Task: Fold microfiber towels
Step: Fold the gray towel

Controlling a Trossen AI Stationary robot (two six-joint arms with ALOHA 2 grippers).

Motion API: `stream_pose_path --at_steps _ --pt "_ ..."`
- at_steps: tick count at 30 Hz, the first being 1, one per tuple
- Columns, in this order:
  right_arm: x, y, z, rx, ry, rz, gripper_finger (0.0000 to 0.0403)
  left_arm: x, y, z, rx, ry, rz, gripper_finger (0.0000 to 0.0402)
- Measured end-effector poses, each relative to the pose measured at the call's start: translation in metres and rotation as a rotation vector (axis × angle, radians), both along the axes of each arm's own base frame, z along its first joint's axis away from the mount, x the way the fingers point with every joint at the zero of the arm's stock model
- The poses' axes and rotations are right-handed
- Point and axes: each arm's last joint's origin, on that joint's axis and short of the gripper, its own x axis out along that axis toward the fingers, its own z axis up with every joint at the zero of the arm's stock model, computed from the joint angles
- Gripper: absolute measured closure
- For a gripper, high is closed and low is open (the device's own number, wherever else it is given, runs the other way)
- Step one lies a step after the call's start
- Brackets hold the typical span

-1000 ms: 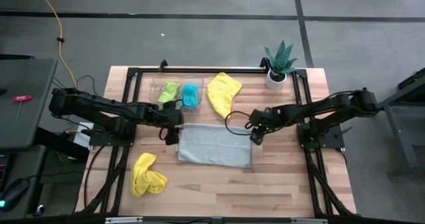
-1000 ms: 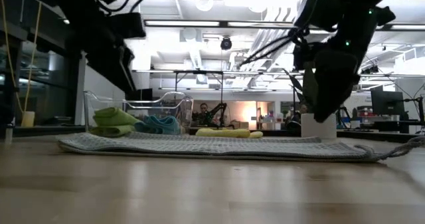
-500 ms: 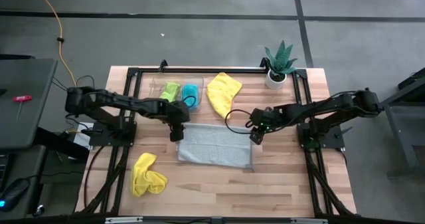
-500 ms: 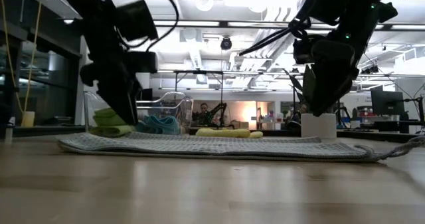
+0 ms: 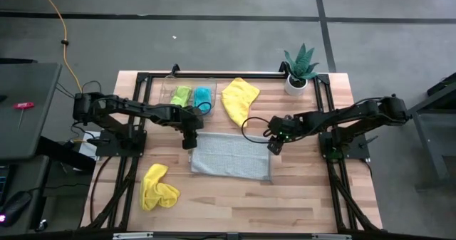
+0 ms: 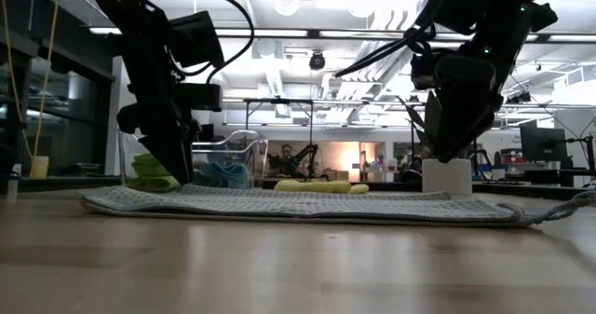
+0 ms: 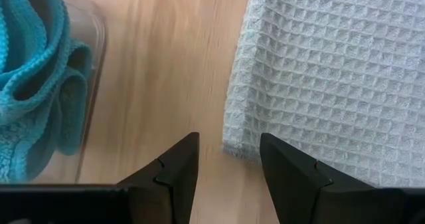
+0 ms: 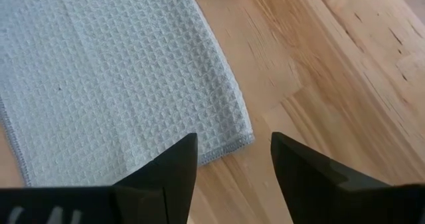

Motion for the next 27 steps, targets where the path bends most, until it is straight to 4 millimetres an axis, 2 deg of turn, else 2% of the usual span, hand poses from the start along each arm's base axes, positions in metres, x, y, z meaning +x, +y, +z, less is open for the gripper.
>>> stream_pose_path --at_steps 18,27 --pt "0.0016 0.0000 0.0007 0.004 -0.019 -0.006 0.0220 0.0004 -0.0011 -0.0001 -0.020 -0.007 -0.040 0.0252" --pt "0.0021 0.0000 0.0009 0.004 -0.024 -0.006 0.0220 -0.0023 -0.0008 0.0060 0.026 -0.016 0.011 0.0252"
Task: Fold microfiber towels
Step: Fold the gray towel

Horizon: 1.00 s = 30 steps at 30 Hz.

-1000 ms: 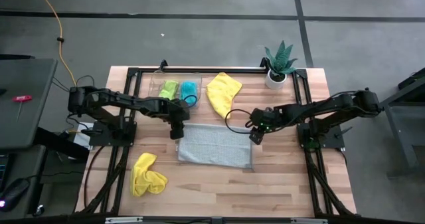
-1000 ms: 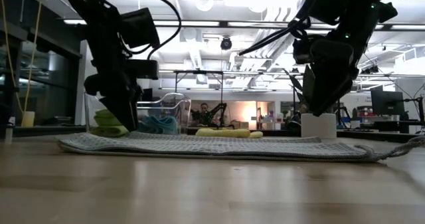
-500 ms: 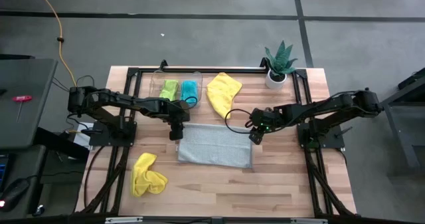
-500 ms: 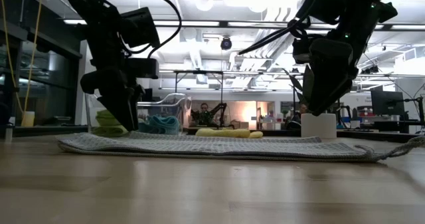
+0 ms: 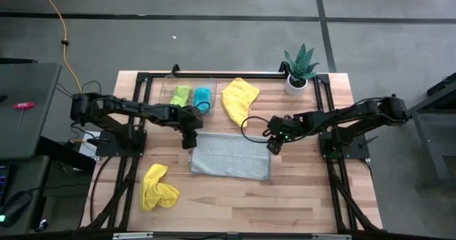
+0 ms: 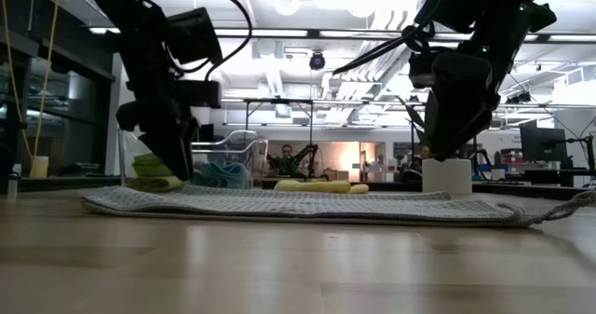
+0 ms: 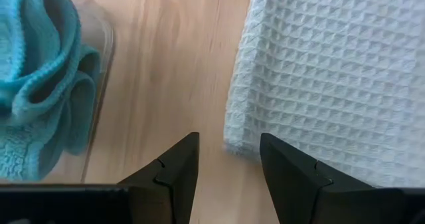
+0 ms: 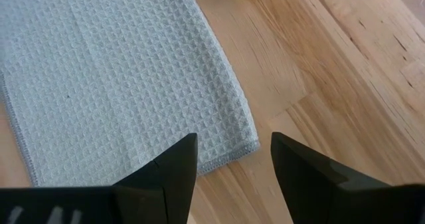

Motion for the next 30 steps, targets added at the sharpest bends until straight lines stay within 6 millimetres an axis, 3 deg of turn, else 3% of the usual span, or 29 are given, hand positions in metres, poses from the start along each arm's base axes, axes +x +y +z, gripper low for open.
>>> stream_pose_path --at_steps 4,9,13,24,30 --pt "0.000 0.000 0.000 0.000 0.000 0.000 0.0220 -0.004 -0.001 0.013 -0.039 -0.070 0.101 0.0252" --pt "0.000 0.000 0.000 0.000 -0.001 0.000 0.0220 -0.014 -0.004 0.027 -0.217 -0.157 0.498 0.0252" --pt "0.000 0.000 0.000 -0.008 -0.002 -0.005 0.0220 -0.014 -0.011 0.025 -0.308 -0.167 0.720 0.0252" --pt "0.002 -0.001 0.001 -0.019 -0.023 -0.011 0.0220 0.002 -0.015 -0.005 -0.296 -0.130 0.952 0.0252" --pt "0.002 -0.001 0.001 -0.023 -0.023 -0.013 0.0220 0.005 -0.014 -0.016 -0.283 -0.094 0.967 0.0252"
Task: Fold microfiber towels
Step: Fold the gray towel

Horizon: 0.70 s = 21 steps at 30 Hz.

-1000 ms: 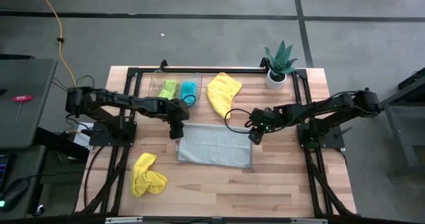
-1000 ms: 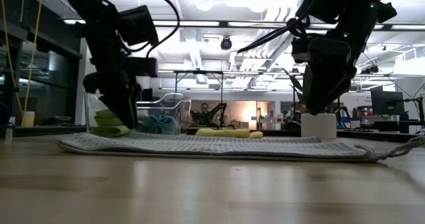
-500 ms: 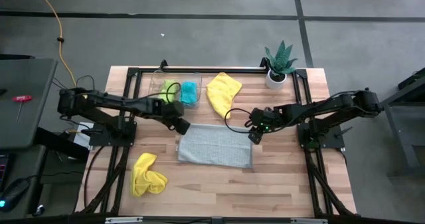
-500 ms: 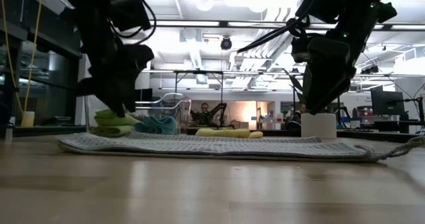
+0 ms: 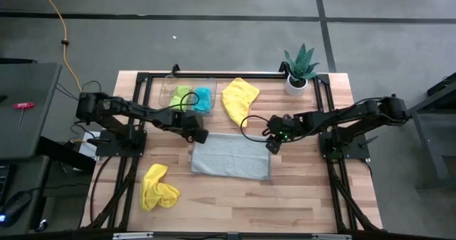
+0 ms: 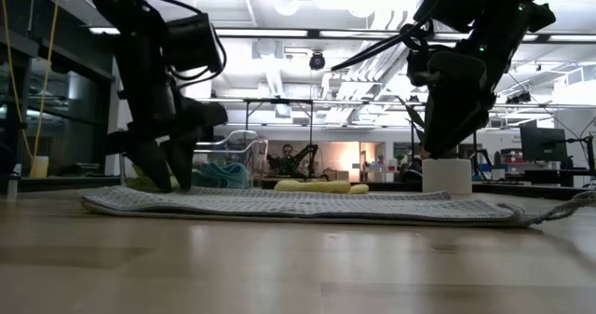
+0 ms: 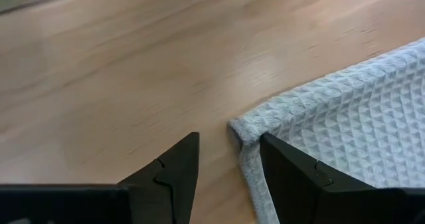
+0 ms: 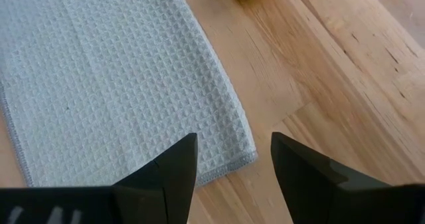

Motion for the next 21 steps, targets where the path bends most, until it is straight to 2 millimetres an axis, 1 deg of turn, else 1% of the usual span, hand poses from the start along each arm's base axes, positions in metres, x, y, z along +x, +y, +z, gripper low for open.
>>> stream_pose_path --at_steps 3,13,17,21 --pt "0.0000 -0.0001 0.0000 -0.001 0.000 0.000 0.0220 0.0030 0.0008 -0.0033 -0.004 -0.016 0.032 0.0252" --pt "0.0000 -0.0001 0.0000 -0.001 0.000 0.000 0.0220 0.0075 0.0026 -0.0036 -0.002 -0.063 0.072 0.0257" --pt "0.0000 0.0000 0.0000 0.000 0.000 0.000 0.0220 0.0072 0.0024 -0.0037 -0.001 -0.058 0.071 0.0284" --pt "-0.0009 0.0000 -0.0005 0.005 0.010 -0.009 0.0220 0.0068 0.0028 -0.0038 0.014 -0.050 0.065 0.0332"
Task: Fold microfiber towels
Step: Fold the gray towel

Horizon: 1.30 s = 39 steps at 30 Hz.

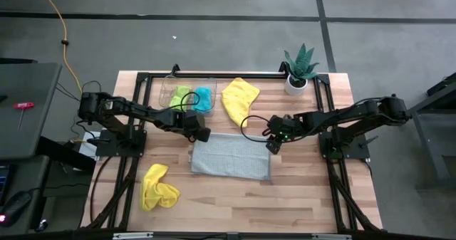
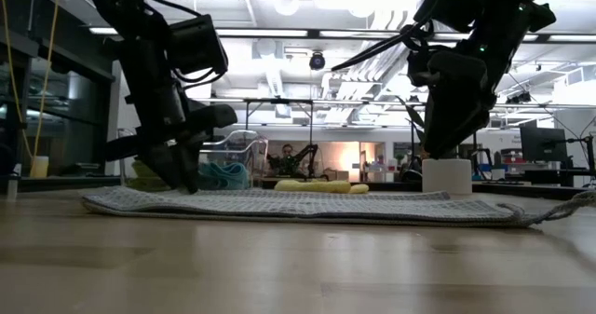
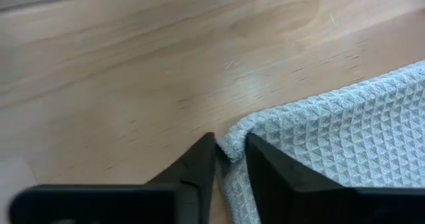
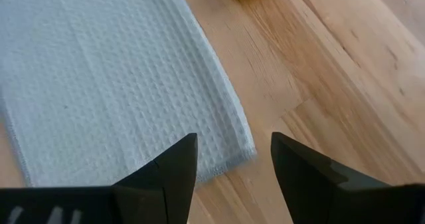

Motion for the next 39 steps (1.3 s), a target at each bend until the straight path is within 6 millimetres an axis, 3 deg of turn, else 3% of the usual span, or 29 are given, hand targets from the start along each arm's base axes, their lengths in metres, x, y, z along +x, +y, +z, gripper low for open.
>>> stream_pose_path --at_steps 5,9,13,22,34,39 --pt "-0.011 -0.002 -0.015 0.094 0.053 -0.146 0.0220 0.000 0.000 0.000 0.012 0.007 -0.028 0.0393" --pt "-0.023 -0.006 -0.040 0.282 0.026 -0.364 0.0220 0.000 0.000 0.000 0.014 0.006 -0.031 0.0391" --pt "-0.025 -0.007 -0.053 0.403 -0.109 -0.518 0.0220 0.000 0.000 0.000 0.015 0.006 -0.031 0.0398" --pt "-0.026 -0.013 -0.057 0.405 -0.222 -0.733 0.0220 0.001 0.000 0.000 0.016 0.003 -0.031 0.0399" --pt "-0.027 -0.008 -0.058 0.517 -0.193 -0.778 0.0222 0.001 0.000 0.000 0.018 0.002 -0.031 0.0399" --pt "-0.025 -0.009 -0.056 0.531 -0.217 -0.783 0.0249 0.001 0.000 0.000 0.019 0.002 -0.030 0.0399"
